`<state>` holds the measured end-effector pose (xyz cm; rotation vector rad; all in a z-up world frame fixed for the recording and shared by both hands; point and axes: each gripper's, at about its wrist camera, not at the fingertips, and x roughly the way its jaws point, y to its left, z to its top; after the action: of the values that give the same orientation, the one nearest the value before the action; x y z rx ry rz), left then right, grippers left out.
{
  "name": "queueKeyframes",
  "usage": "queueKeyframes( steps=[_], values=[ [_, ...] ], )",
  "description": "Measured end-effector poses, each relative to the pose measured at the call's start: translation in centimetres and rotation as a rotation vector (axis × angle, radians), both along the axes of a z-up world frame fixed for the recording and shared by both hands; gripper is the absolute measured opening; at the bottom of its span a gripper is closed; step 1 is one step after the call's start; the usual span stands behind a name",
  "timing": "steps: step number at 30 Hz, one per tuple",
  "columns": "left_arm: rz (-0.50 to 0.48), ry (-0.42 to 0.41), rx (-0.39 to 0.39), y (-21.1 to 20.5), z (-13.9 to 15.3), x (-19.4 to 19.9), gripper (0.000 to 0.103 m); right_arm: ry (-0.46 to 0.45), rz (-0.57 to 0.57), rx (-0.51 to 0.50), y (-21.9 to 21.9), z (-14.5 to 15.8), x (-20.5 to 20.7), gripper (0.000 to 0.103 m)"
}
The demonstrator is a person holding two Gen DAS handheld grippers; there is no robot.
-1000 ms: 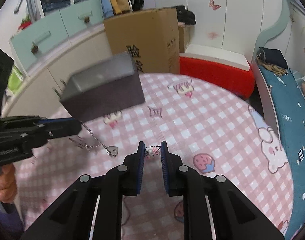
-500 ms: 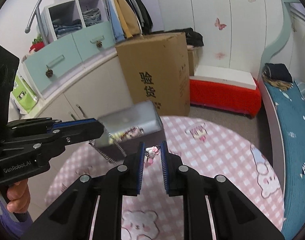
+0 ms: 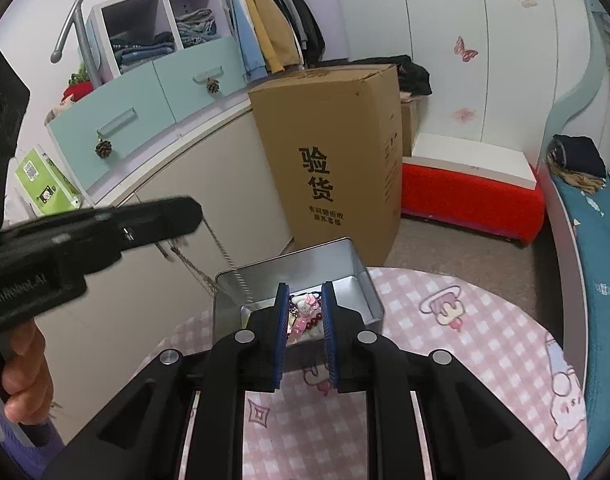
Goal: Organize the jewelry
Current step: 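Carry the chain with the left gripper into the tin while the right gripper carries the charm, then open the left gripper releasing the chain while the right gripper releases the charm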
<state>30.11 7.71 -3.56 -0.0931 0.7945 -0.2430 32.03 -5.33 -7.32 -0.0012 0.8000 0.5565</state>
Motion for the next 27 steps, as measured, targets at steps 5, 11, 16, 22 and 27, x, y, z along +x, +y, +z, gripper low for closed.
queueKeyframes(
  steps=[5, 11, 16, 22, 27],
  values=[
    [0.024, 0.061, 0.009, 1.3, -3.1, 1.5, 0.01, 0.03, 0.004, -0.01, 1.3, -1.6, 1.4, 0.016],
    [0.052, 0.111, 0.028, 2.2, -5.8, 2.5, 0.01, 0.064, 0.006, -0.021, 2.3, -3.4, 2.5, 0.016],
    [0.064, 0.117, 0.07, 2.0, -7.1, 2.8, 0.01, 0.083, 0.006, -0.032, 2.7, -4.3, 3.0, 0.016],
    [0.066, 0.119, 0.098, 1.8, -8.1, 3.0, 0.012, 0.101, 0.004, -0.041, 3.1, -5.1, 3.5, 0.016],
    [0.053, 0.12, 0.105, 1.6, -8.3, 3.0, 0.012, 0.111, 0.004, -0.044, 3.5, -5.6, 3.8, 0.016]
  ],
)
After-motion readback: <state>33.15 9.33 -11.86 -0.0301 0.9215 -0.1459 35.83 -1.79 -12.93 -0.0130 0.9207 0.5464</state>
